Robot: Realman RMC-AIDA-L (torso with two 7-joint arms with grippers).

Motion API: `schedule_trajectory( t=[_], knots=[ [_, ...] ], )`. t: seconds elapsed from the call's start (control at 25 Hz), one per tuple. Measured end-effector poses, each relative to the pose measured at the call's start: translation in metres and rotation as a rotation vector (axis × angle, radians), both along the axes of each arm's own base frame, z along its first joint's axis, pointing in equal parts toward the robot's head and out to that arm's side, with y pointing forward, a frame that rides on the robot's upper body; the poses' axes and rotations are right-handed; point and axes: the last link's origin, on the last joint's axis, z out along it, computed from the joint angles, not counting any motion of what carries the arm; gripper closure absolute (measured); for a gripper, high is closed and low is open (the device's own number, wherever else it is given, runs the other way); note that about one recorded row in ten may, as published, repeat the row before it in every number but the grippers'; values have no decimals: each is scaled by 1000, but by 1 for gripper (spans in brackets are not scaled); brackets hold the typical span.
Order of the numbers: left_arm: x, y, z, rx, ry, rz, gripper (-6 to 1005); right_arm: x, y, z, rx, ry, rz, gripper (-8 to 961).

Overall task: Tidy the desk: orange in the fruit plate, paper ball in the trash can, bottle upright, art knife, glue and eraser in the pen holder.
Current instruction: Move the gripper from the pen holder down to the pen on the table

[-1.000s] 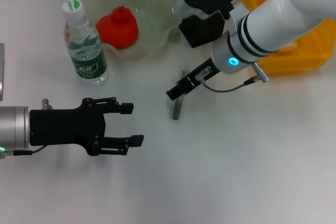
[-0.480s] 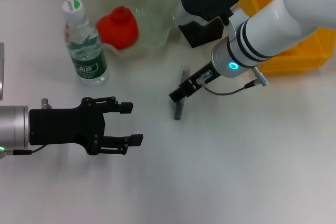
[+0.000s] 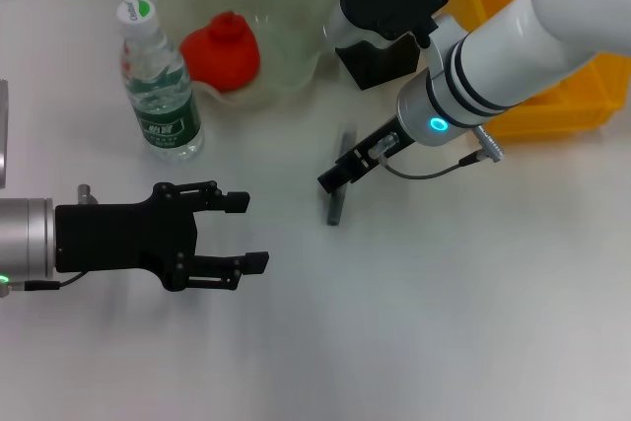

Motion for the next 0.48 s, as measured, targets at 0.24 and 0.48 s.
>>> schedule_trajectory(
  t=[0.24,0.48],
  knots=[
    [0,0,0,0,1,0,186,0,-1,0,-6,-4,-2,230],
    [0,0,0,0,1,-2,187,-1,-2,-1,-14,-8,4,327]
  ],
)
